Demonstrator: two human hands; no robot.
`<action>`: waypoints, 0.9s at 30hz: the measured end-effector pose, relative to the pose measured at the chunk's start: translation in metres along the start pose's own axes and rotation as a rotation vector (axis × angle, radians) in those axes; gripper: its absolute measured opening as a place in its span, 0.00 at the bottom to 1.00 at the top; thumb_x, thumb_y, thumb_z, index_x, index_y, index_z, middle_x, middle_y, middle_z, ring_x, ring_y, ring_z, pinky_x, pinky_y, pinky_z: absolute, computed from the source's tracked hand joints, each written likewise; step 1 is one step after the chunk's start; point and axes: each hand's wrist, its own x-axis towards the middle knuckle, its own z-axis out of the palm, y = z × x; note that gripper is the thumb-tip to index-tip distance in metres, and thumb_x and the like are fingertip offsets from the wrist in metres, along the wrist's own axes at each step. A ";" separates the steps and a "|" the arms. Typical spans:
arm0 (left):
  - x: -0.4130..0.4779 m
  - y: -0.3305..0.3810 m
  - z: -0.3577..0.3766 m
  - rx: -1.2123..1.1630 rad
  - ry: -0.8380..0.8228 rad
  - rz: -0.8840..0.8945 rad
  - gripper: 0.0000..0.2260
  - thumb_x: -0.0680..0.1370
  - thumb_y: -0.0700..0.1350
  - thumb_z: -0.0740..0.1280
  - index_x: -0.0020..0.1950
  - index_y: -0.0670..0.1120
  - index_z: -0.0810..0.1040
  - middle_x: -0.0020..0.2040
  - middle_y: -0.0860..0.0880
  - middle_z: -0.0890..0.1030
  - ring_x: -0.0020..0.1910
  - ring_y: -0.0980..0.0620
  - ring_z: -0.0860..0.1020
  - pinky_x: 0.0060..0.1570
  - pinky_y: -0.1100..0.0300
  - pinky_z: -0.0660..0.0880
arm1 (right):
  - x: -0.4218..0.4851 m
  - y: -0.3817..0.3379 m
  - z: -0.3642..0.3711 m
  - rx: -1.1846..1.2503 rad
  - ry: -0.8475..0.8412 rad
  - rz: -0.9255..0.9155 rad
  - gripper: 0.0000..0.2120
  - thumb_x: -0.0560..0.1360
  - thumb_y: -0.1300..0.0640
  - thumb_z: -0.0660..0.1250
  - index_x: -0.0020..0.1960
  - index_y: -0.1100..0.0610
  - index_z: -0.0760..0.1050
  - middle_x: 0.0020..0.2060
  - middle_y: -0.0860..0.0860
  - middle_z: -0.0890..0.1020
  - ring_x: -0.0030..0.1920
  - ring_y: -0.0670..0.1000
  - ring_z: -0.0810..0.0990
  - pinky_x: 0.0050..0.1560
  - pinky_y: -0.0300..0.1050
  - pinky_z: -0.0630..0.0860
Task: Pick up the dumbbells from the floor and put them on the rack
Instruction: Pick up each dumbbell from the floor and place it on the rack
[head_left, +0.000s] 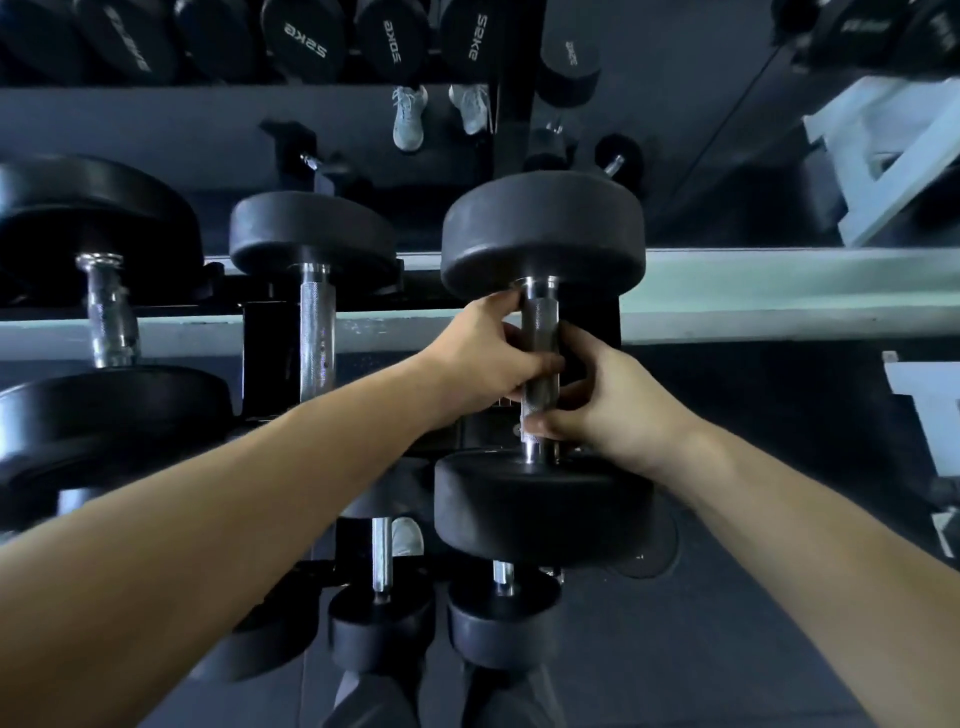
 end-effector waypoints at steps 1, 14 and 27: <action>0.004 -0.001 -0.002 0.000 0.004 -0.004 0.16 0.77 0.33 0.74 0.62 0.43 0.78 0.49 0.35 0.86 0.43 0.41 0.88 0.46 0.47 0.87 | 0.005 0.000 0.001 0.011 0.000 0.004 0.36 0.70 0.74 0.76 0.72 0.51 0.73 0.54 0.53 0.88 0.52 0.51 0.89 0.55 0.44 0.85; 0.047 -0.004 -0.016 0.036 0.033 0.030 0.15 0.76 0.33 0.75 0.60 0.43 0.79 0.47 0.43 0.86 0.45 0.48 0.87 0.44 0.52 0.87 | 0.050 0.006 -0.012 0.032 -0.005 -0.023 0.37 0.69 0.75 0.77 0.72 0.50 0.73 0.51 0.50 0.88 0.49 0.48 0.90 0.46 0.36 0.82; 0.052 -0.019 -0.019 0.065 0.035 0.021 0.20 0.72 0.41 0.78 0.61 0.47 0.79 0.51 0.43 0.87 0.53 0.44 0.87 0.53 0.41 0.85 | 0.055 0.017 -0.012 -0.036 -0.020 -0.006 0.39 0.70 0.74 0.77 0.74 0.51 0.71 0.49 0.45 0.86 0.41 0.39 0.87 0.42 0.31 0.79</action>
